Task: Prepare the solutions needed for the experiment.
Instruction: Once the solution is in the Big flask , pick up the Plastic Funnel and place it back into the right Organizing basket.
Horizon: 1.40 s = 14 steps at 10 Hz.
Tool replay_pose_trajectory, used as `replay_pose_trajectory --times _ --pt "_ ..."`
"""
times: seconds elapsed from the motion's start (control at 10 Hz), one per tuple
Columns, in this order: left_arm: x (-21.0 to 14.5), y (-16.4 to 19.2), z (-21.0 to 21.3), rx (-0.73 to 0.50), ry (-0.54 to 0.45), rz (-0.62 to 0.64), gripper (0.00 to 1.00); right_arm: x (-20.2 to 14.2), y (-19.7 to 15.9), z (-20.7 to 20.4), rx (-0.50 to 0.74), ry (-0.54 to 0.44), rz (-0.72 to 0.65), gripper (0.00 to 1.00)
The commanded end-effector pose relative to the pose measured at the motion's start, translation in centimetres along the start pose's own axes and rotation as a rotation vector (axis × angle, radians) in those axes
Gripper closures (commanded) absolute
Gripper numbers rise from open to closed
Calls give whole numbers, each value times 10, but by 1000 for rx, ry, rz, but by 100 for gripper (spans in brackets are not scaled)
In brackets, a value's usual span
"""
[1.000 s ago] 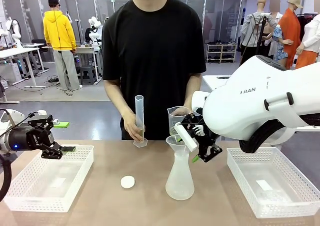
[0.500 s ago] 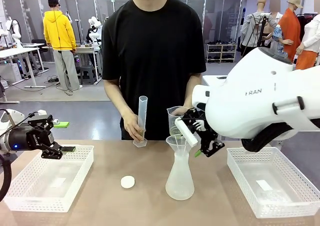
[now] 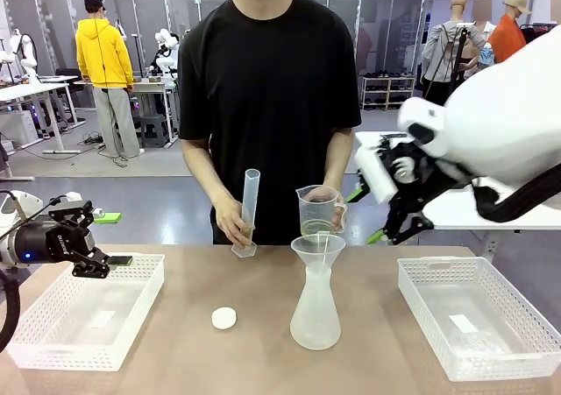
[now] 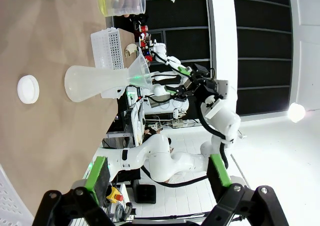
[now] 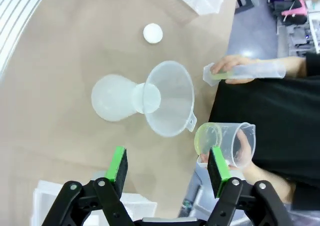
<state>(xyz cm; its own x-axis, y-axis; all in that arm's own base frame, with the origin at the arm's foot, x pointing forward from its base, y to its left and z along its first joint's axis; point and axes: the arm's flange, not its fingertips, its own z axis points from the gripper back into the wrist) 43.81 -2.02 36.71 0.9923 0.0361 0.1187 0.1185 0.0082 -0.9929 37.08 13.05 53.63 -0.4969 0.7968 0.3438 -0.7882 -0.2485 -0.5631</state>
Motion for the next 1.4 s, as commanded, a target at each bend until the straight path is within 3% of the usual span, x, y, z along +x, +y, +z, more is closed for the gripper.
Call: replay_pose_trajectory --times 0.0,0.1,0.2,0.3,0.4,0.5,0.6,0.7,0.8,1.3 --pt "1 -1 -1 0 -19 -4 0 -43 17 23 -5 4 -303 19" --pt "1 -1 -1 0 -19 -4 0 -59 25 31 -27 14 -394 19" --pt "1 -1 -1 0 -19 -4 0 -71 30 32 -12 9 -573 19" --pt "1 -1 -1 0 -19 -4 0 -78 34 28 15 -32 -692 19" --pt "1 -1 -1 0 -19 -4 0 -84 40 17 58 11 -830 19" --pt "1 -1 -1 0 -19 -4 0 -86 45 9 81 29 -920 19" --pt "1 -1 -1 0 -19 -4 0 -93 59 1 60 -12 -999 19" --pt "1 -1 -1 0 -19 -4 0 -89 63 2 36 -84 -976 19" --pt "1 -1 -1 0 -19 -4 0 -102 54 6 98 32 -901 19" --pt "1 -1 -1 0 -19 -4 0 -101 56 6 94 19 -919 19"
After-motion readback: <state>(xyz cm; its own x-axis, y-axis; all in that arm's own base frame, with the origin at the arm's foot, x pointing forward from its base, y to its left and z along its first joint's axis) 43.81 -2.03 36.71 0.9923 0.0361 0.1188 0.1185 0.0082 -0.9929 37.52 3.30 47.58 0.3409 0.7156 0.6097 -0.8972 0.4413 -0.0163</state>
